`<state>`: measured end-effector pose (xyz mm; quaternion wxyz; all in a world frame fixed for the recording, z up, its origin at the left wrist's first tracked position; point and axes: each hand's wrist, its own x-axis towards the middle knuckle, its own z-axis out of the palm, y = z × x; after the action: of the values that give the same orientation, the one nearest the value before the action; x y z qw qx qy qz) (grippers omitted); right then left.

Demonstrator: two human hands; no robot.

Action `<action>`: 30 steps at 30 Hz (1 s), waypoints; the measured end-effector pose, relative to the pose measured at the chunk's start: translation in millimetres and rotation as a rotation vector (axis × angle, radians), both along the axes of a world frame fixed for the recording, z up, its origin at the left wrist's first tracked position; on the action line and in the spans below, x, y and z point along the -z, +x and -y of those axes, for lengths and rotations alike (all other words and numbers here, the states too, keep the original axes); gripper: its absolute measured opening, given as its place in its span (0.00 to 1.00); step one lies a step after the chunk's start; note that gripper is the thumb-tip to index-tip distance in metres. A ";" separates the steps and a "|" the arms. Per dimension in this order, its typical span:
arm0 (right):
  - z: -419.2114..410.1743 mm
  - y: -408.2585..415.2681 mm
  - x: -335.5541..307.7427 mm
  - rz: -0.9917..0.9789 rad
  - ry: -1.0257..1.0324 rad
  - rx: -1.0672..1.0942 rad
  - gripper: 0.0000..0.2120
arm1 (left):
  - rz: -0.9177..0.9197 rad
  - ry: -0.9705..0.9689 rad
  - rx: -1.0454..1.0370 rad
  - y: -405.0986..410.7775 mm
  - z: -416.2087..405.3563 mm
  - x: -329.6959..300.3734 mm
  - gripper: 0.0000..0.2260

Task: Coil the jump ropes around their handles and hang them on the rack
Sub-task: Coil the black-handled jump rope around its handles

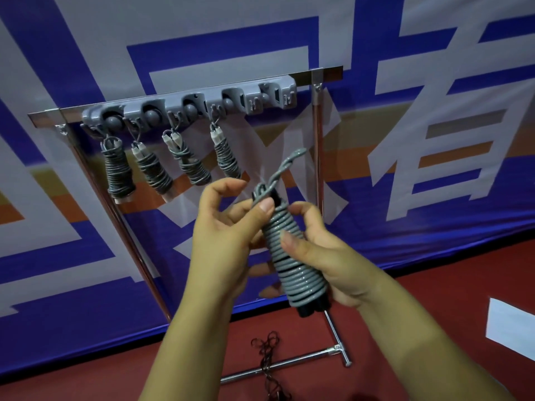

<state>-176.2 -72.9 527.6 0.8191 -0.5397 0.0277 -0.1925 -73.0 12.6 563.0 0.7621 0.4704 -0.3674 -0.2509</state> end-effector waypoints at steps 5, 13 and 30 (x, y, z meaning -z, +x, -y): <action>1.4 0.3 -4.1 -0.038 -0.002 0.025 0.24 | 0.111 0.017 0.001 6.9 1.3 12.1 0.08; 2.8 -6.0 1.3 0.094 -0.059 0.220 0.27 | 0.623 0.028 -0.256 2.3 -4.2 13.3 0.06; -15.7 -18.1 5.2 0.125 -0.418 0.395 0.25 | 0.250 -0.075 0.222 -3.1 -10.9 -4.2 0.05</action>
<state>-194.3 -57.2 522.5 0.6367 -0.6682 0.0414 -0.3826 -76.1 23.5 567.2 0.6951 0.4255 -0.5183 -0.2592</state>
